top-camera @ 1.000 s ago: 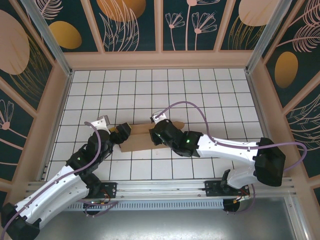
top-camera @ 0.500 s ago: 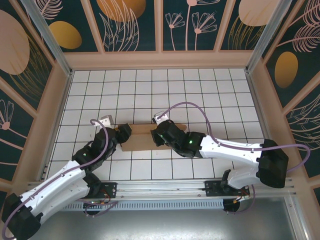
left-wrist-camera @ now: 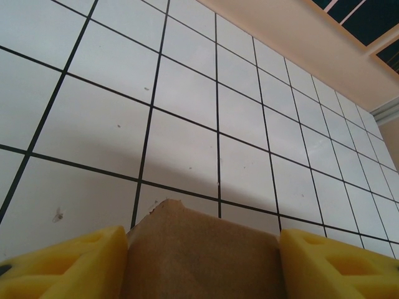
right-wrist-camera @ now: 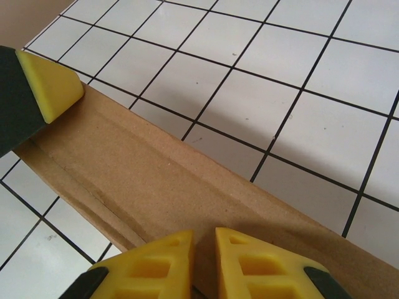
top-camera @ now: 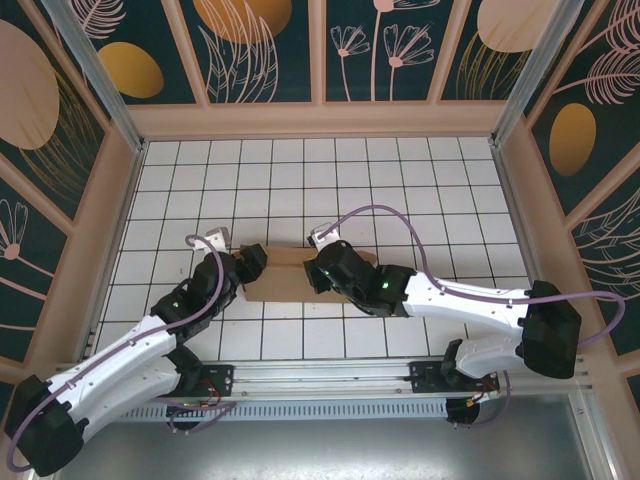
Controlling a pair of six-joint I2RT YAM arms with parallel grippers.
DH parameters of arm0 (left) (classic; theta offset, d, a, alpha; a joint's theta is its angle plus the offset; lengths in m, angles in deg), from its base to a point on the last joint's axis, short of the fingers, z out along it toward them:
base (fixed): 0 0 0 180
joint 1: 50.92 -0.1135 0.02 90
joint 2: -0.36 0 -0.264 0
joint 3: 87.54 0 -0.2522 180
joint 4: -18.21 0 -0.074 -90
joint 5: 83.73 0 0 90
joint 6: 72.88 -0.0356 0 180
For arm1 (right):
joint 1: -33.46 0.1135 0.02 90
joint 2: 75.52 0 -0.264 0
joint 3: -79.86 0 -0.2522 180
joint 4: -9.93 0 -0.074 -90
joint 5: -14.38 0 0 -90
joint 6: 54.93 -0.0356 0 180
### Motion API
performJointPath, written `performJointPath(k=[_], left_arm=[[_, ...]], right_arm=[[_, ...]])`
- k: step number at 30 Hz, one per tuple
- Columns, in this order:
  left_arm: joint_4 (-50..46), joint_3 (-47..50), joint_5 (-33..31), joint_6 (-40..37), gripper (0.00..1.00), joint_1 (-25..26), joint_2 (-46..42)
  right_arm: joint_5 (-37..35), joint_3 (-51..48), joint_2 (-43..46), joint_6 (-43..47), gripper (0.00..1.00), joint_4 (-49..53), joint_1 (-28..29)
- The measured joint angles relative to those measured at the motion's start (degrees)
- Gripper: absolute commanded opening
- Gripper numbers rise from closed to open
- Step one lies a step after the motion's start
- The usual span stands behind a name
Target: Fold the paper box
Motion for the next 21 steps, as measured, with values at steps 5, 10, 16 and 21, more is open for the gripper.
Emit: performJointPath(k=[5, 10, 16, 21], left_arm=[[1.1, 0.0, -0.1, 0.0, 0.63, 0.1, 0.8], [1.6, 0.2, -0.3, 0.0, 0.63, 0.1, 0.9], [1.6, 0.2, -0.4, 0.0, 0.62, 0.1, 0.9], [1.6, 0.2, -0.4, 0.0, 0.62, 0.1, 0.9]], right_arm=[[0.6, 0.0, 0.9, 0.4, 0.36, 0.5, -0.2], [2.5, 0.0, 4.7, 0.2, 0.50, 3.4, -2.4], [6.5, -0.1, 13.2, -1.7, 0.57, 4.2, -10.1], [8.0, -2.5, 18.8, -6.7, 0.64, 6.4, -16.0]])
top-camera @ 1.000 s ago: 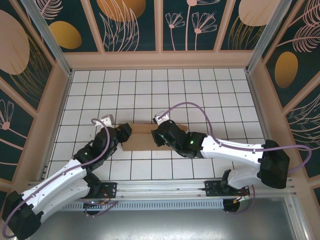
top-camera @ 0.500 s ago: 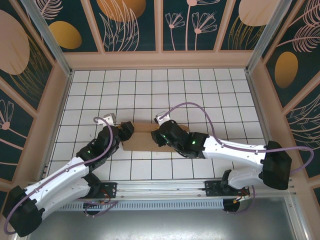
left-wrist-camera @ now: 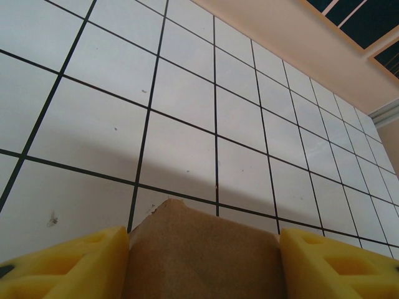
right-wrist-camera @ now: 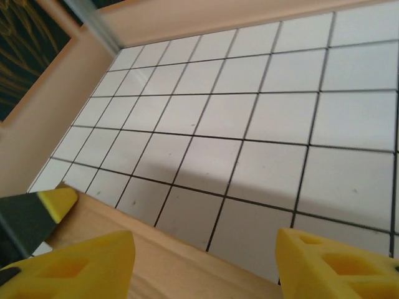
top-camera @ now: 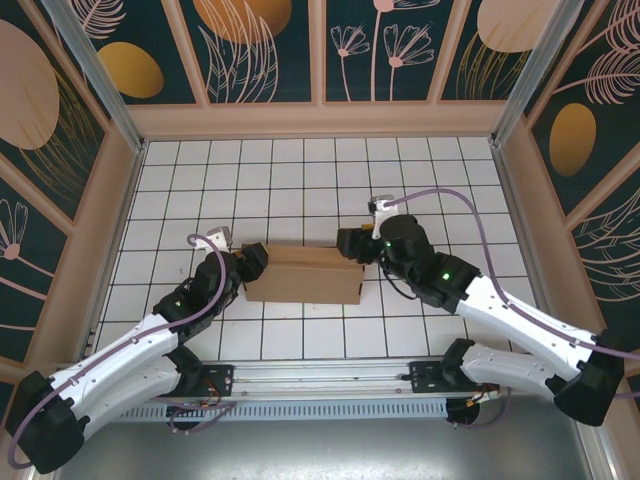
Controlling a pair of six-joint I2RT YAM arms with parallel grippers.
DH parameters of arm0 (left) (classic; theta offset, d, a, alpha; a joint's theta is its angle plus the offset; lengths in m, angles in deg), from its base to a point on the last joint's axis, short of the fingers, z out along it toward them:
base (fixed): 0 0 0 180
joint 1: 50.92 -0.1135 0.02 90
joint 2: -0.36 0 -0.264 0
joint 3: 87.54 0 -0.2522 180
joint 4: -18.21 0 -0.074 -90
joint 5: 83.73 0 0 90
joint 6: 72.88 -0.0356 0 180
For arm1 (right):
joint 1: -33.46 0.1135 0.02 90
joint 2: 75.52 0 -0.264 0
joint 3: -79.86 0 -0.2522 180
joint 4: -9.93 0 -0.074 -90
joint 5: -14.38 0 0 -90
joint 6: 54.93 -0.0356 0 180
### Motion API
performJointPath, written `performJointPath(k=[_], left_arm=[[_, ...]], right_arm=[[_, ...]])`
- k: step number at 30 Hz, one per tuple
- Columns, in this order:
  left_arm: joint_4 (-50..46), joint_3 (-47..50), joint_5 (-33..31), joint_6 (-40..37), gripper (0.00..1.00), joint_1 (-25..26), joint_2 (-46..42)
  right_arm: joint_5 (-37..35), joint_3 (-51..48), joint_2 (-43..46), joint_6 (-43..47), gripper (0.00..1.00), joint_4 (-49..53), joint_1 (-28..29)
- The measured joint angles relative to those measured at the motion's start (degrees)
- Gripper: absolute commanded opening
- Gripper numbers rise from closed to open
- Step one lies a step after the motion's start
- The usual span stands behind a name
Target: Fold the paper box
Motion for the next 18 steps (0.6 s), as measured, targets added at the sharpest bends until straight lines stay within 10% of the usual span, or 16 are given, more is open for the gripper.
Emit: performJointPath(k=[18], left_arm=[[2.3, 1.5, 0.5, 0.3, 0.55, -0.2, -0.9]], right_arm=[[11.3, -15.1, 1.8, -19.2, 0.65, -6.8, -5.5]])
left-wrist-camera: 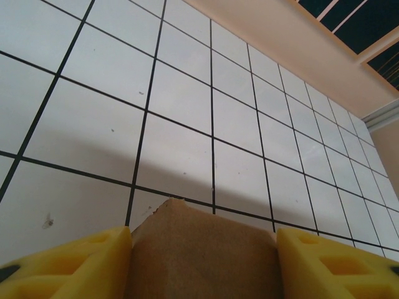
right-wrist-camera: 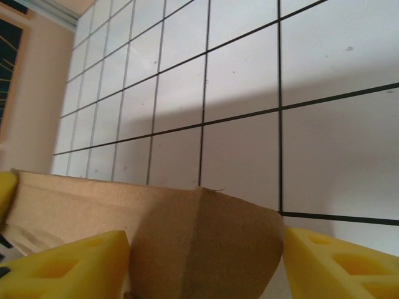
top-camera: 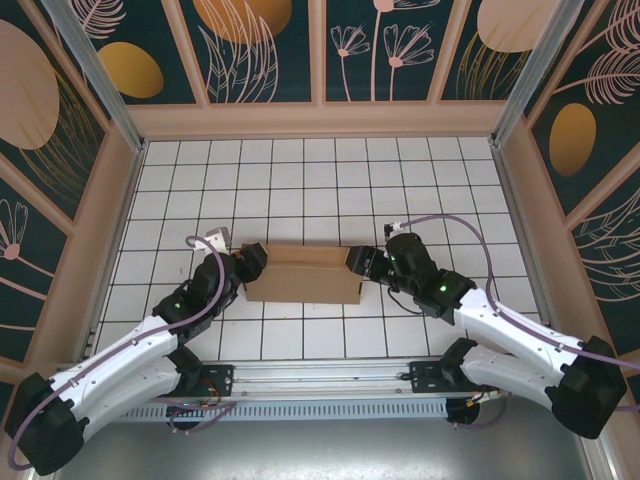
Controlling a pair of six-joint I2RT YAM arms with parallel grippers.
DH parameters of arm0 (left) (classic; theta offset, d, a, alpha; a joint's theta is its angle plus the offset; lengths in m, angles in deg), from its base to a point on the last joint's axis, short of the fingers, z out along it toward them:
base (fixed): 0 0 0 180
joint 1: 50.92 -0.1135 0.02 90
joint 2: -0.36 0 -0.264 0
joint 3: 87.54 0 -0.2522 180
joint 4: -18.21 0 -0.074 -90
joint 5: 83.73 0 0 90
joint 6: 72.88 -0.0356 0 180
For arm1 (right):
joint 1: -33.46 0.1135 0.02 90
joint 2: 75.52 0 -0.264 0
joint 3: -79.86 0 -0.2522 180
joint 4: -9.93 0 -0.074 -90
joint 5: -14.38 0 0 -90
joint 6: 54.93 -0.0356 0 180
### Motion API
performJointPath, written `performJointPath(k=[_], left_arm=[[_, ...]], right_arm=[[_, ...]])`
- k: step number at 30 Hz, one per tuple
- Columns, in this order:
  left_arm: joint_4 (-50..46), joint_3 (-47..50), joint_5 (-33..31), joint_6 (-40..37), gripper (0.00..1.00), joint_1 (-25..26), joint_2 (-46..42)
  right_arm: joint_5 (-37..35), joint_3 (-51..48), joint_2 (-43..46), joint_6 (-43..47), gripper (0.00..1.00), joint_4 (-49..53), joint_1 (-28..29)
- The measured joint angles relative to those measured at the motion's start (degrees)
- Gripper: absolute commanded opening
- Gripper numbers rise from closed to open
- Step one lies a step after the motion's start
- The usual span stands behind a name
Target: Fold the paper box
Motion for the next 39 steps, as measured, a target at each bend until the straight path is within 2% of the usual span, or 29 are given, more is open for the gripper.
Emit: performJointPath(k=[7, 12, 19, 25, 32, 39], left_arm=[[0.3, 1.3, 0.2, -0.1, 0.50, -0.4, -2.9], [0.1, 2.9, 0.2, 0.5, 0.45, -0.4, -6.6], [0.8, 3.0, 0.1, 1.4, 0.44, -0.4, -6.8], [4.0, 1.2, -1.4, 1.3, 0.40, -0.5, -1.1], [9.3, -3.8, -1.2, -0.7, 0.38, -3.1, 7.4], [16.9, -7.6, 1.9, -2.8, 0.37, -6.6, 16.1]], right_arm=[[6.8, -1.2, -2.5, -0.3, 0.60, -6.5, -3.6], [10.0, -1.2, -2.7, 1.0, 0.58, -8.0, -5.0], [12.7, -1.2, -3.9, 2.5, 0.57, -10.8, -7.5], [14.1, -0.5, -6.2, 3.6, 0.57, -12.5, -10.1], [16.1, 2.4, -9.7, 4.5, 0.57, -15.1, -14.4], [19.6, 5.0, -14.3, 5.0, 0.57, -19.3, -19.9]])
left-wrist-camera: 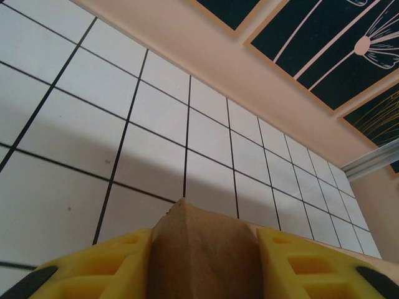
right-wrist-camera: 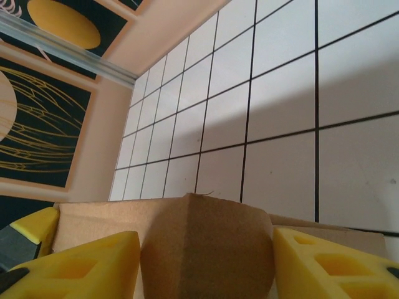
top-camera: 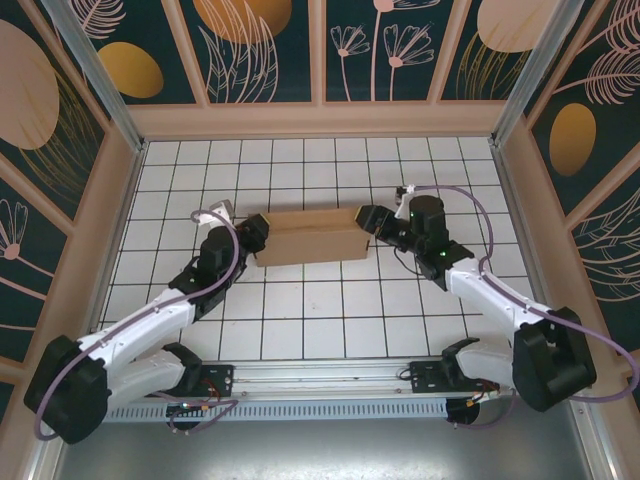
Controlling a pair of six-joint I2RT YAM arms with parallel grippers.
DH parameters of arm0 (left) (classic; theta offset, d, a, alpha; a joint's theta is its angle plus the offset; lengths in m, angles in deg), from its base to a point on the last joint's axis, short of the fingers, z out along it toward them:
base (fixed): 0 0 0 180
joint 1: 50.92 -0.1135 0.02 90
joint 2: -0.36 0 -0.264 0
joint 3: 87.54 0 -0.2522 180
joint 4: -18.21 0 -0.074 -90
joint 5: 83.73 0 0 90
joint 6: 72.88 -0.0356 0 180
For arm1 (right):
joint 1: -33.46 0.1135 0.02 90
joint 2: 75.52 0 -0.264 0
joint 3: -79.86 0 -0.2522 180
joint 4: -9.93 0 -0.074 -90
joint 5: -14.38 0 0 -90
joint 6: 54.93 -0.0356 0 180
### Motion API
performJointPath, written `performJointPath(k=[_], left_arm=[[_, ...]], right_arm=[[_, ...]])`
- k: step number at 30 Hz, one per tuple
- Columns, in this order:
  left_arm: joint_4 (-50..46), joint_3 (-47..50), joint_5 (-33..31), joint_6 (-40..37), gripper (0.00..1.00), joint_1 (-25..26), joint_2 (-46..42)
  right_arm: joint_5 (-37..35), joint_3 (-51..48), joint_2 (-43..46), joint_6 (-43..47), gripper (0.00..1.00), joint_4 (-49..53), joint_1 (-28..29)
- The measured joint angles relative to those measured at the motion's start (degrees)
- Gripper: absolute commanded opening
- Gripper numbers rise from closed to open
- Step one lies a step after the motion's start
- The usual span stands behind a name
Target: Fold the paper box
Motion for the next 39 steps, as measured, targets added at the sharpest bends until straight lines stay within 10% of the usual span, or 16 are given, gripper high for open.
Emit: performJointPath(k=[23, 39], left_arm=[[10.4, -9.9, 8.5, -2.8, 0.38, -7.5, 21.2], [10.0, -11.7, 9.3, -2.9, 0.84, -8.5, 22.1]], right_arm=[[5.7, 6.3, -15.5, 1.5, 0.57, -7.1, -7.0], [7.5, 7.1, -16.0, 3.0, 0.80, -7.7, -7.2]])
